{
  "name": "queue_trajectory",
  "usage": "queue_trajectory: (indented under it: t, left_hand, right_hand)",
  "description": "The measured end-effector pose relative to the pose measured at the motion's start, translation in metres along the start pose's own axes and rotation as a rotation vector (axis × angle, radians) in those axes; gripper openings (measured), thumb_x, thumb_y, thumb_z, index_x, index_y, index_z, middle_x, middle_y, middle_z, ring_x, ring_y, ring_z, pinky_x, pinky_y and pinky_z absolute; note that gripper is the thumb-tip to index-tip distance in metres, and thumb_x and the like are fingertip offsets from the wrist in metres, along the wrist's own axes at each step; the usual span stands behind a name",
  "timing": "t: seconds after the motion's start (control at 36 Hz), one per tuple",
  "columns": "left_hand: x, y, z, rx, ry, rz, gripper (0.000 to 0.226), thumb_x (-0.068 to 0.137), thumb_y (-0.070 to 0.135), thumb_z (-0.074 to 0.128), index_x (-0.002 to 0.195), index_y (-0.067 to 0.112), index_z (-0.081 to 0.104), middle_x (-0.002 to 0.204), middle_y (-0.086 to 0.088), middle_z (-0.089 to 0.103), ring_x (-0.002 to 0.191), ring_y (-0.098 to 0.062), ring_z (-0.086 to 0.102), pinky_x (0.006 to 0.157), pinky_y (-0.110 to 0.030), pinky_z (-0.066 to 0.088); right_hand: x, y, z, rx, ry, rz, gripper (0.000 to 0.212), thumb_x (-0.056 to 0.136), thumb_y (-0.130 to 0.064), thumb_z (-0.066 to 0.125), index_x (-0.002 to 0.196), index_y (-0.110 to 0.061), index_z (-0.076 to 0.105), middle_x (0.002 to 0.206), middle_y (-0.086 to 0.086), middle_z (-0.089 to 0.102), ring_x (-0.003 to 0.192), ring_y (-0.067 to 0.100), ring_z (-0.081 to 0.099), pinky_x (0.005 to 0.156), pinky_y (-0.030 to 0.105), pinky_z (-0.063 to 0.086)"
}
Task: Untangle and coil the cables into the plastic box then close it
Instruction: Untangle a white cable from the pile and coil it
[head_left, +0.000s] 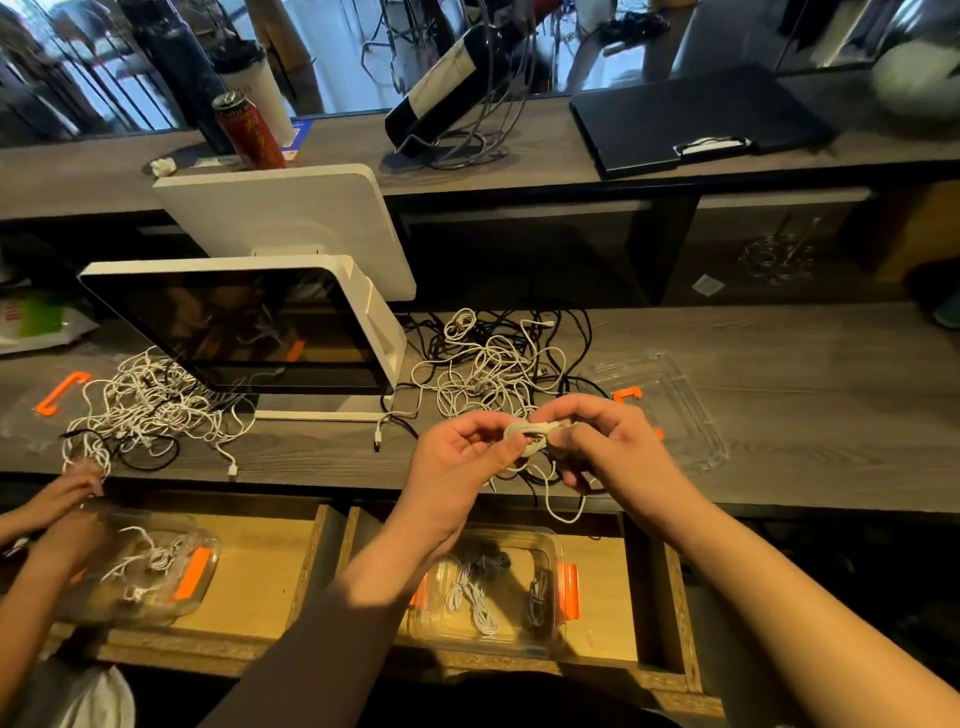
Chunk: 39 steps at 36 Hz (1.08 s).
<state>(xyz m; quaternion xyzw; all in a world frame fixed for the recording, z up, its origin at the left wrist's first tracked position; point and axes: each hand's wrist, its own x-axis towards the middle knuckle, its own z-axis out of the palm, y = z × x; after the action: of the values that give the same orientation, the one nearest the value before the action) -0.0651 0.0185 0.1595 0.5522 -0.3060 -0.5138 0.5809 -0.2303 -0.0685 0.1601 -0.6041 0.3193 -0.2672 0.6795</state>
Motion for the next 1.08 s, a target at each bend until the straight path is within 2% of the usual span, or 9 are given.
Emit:
queue_trajectory:
  t: [0.14,0.25,0.36,0.53,0.69,0.83,0.94,1.0,1.08]
  left_hand:
    - [0.003,-0.001,-0.004,-0.028,-0.026,-0.031,0.034,0.073,0.012,0.074,0.105,0.002,0.069,0.091,-0.009,0.076,0.080,-0.018,0.070,0.078,-0.024,0.059]
    - [0.006,0.000,-0.007,0.128,-0.051,-0.017,0.025,0.081,0.013,0.072,0.105,0.006,0.070,0.089,-0.005,0.076,0.079,-0.016,0.071,0.079,-0.026,0.058]
    - [0.007,-0.002,-0.010,0.208,-0.096,-0.023,0.018,0.089,0.004,0.068,0.108,0.003,0.070,0.090,-0.004,0.076,0.083,-0.016,0.070,0.084,-0.031,0.058]
    - [0.005,0.000,-0.010,0.163,-0.122,-0.018,0.019,0.083,0.012,0.071,0.101,0.007,0.072,0.086,0.000,0.074,0.082,-0.012,0.067,0.079,-0.026,0.055]
    - [0.001,-0.004,-0.007,0.106,-0.106,0.019,0.021,0.081,0.013,0.070,0.101,0.005,0.071,0.086,-0.003,0.073,0.079,-0.011,0.067,0.076,-0.022,0.054]
    - [0.000,0.000,-0.007,0.204,-0.127,0.080,0.014,0.084,0.010,0.070,0.098,0.009,0.071,0.083,0.002,0.074,0.077,-0.007,0.068,0.073,-0.019,0.053]
    - [0.000,-0.002,-0.008,0.220,-0.116,0.075,0.012,0.085,0.012,0.070,0.097,0.013,0.073,0.085,0.000,0.074,0.078,-0.011,0.067,0.075,-0.022,0.054]
    - [-0.003,-0.003,-0.006,0.157,-0.092,0.045,0.018,0.083,0.016,0.069,0.099,0.009,0.072,0.086,-0.002,0.073,0.078,-0.012,0.066,0.074,-0.023,0.054]
    - [-0.005,-0.005,-0.004,0.061,-0.074,-0.018,0.025,0.080,0.016,0.068,0.101,0.002,0.069,0.086,-0.003,0.073,0.077,-0.012,0.066,0.072,-0.023,0.055]
  right_hand:
    - [0.001,0.000,0.001,0.039,-0.021,0.011,0.018,0.090,-0.012,0.058,0.096,-0.020,0.072,0.068,-0.003,0.062,0.053,0.015,0.056,0.045,0.024,0.044]
    - [0.001,0.005,0.000,0.005,-0.013,0.030,0.023,0.095,-0.002,0.056,0.093,-0.019,0.071,0.068,-0.002,0.062,0.053,0.016,0.055,0.048,0.024,0.044]
    - [0.001,0.003,-0.002,-0.014,-0.043,0.035,0.018,0.084,-0.015,0.058,0.095,-0.007,0.069,0.067,0.004,0.062,0.050,0.014,0.052,0.046,0.021,0.042]
    - [0.001,-0.001,-0.006,0.032,-0.131,0.074,0.019,0.097,0.002,0.048,0.099,-0.001,0.066,0.056,-0.004,0.059,0.043,0.008,0.048,0.043,0.016,0.039]
    - [0.001,0.002,-0.007,0.032,-0.141,0.040,0.016,0.083,-0.017,0.060,0.089,-0.020,0.075,0.066,0.000,0.061,0.050,0.012,0.050,0.046,0.019,0.042]
    - [0.003,0.000,-0.014,0.023,-0.197,0.055,0.021,0.083,-0.017,0.060,0.099,-0.006,0.069,0.068,-0.002,0.060,0.050,0.010,0.050,0.047,0.017,0.041]
    - [0.003,-0.002,-0.015,-0.066,-0.216,-0.007,0.013,0.083,-0.026,0.067,0.091,-0.017,0.070,0.073,-0.002,0.062,0.055,0.013,0.052,0.049,0.022,0.044]
    - [0.003,-0.003,-0.015,-0.121,-0.211,-0.031,0.005,0.090,-0.014,0.066,0.092,-0.017,0.070,0.073,-0.004,0.063,0.058,0.010,0.054,0.052,0.022,0.045]
    - [0.002,-0.003,-0.015,-0.145,-0.219,-0.047,0.015,0.094,-0.004,0.061,0.098,-0.015,0.069,0.077,-0.007,0.065,0.064,0.005,0.057,0.058,0.017,0.047]
